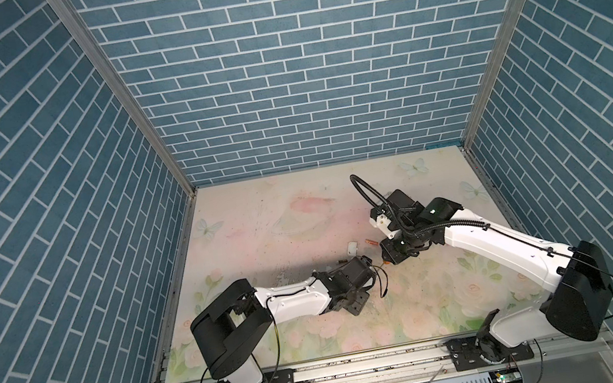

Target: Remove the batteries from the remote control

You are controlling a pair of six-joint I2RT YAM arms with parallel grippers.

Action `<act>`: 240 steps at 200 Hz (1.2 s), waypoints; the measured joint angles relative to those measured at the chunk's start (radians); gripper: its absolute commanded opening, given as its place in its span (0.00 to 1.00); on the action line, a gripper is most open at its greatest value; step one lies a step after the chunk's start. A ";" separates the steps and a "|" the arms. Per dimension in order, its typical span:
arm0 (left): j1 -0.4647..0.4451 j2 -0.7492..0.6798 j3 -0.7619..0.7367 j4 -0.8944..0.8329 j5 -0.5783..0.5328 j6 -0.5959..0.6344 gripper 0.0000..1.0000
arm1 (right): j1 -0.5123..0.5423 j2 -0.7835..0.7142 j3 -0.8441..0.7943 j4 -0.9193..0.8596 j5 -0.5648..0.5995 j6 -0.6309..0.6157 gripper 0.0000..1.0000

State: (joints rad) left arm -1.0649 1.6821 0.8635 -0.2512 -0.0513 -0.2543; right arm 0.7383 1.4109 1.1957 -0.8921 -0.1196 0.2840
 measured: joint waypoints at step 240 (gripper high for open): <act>0.000 0.001 0.000 0.002 0.000 0.000 0.35 | -0.006 -0.011 0.000 -0.073 0.004 0.000 0.00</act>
State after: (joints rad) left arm -1.0653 1.6829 0.8635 -0.2497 -0.0517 -0.2543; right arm 0.7319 1.3994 1.1957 -0.9653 -0.1158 0.2844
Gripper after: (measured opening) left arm 0.580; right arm 0.264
